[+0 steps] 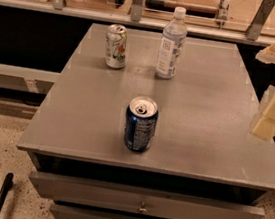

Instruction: Move pepsi can near 7up can

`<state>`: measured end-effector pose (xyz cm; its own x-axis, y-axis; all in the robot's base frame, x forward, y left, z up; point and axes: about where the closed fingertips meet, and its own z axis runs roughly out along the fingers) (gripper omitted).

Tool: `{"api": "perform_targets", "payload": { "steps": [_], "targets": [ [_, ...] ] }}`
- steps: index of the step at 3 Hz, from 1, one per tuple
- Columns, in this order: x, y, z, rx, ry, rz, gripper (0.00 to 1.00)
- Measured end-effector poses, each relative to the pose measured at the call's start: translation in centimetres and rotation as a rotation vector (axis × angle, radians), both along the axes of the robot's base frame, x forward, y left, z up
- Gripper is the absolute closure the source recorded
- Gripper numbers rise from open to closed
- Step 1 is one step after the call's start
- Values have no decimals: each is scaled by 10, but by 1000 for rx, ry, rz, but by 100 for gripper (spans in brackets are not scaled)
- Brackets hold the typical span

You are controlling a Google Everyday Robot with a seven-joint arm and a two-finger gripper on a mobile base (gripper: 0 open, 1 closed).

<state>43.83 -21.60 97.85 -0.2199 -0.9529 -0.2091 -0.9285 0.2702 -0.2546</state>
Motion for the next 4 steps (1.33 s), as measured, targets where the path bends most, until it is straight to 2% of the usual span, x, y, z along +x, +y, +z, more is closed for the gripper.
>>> {"api": "perform_targets", "payload": {
  "steps": [1,2,3,4],
  "targets": [
    [0,0,0,0,0,0,0],
    [5,18,-2,51,-11,42,0],
    [17,85,-1,133,-48,180,0],
    [16,155,2,201,-73,335,0]
  ]
}}
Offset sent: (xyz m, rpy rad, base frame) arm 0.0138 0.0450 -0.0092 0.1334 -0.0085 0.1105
